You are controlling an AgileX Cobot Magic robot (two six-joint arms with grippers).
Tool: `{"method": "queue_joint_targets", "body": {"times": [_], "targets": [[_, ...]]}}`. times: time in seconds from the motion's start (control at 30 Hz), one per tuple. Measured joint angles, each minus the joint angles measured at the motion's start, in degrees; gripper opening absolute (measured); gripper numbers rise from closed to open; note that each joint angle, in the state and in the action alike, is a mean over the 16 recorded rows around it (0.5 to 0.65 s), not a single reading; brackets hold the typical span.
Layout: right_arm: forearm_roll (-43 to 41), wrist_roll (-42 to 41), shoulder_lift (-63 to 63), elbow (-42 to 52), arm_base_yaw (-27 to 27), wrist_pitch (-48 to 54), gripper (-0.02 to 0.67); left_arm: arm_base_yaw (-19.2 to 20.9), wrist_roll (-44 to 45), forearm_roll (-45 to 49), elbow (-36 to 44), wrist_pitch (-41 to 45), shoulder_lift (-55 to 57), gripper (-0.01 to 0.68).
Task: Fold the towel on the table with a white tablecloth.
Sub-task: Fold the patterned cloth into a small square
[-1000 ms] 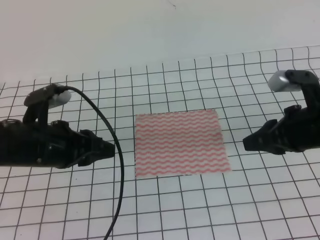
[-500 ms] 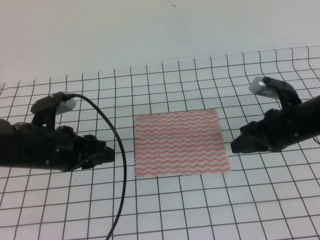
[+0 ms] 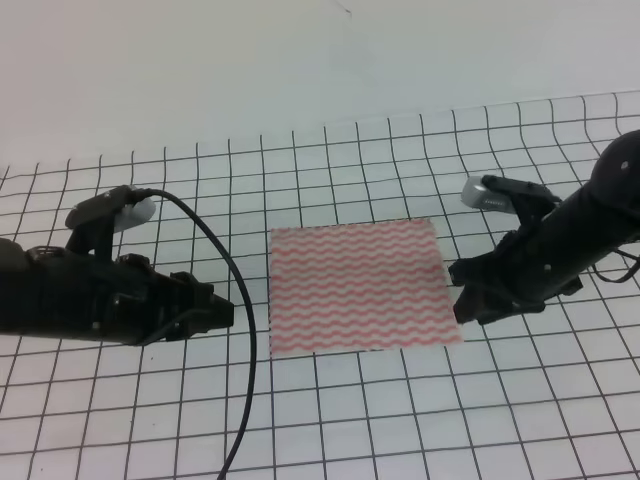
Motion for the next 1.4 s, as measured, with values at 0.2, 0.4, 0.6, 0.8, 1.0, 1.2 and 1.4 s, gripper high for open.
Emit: {"method": "queue_joint_targets", "body": {"times": [0.2, 0.4, 0.6, 0.8, 1.0, 1.2, 1.4], "targets": [[-3.6, 4.9, 2.2, -1.9, 0.5, 1.4, 0.231, 0.0, 0.1, -0.2, 0.0, 0.3, 0.0, 0.241], [-4.1, 6.3, 3.8, -2.3, 0.9, 1.9, 0.234, 0.0, 0.2, -0.4, 0.0, 0.3, 0.0, 0.241], [-2.5, 6.2, 4.6, -2.5, 1.1, 1.1, 0.236, 0.0, 0.2, -0.4, 0.0, 0.3, 0.0, 0.241], [-0.3, 5.6, 5.0, -3.4, 1.1, 0.7, 0.236, 0.0, 0.2, -0.4, 0.0, 0.3, 0.0, 0.241], [0.9, 5.2, 5.0, -4.4, 1.1, 0.7, 0.236, 0.0, 0.2, -0.4, 0.0, 0.3, 0.0, 0.241], [0.0, 5.9, 5.5, -5.0, 1.1, 0.8, 0.234, 0.0, 0.3, -0.4, 0.0, 0.2, 0.0, 0.241], [-1.4, 6.8, 6.5, -5.2, 1.4, 0.7, 0.233, 0.0, 0.7, -0.5, 0.0, 0.2, 0.0, 0.241]]}}
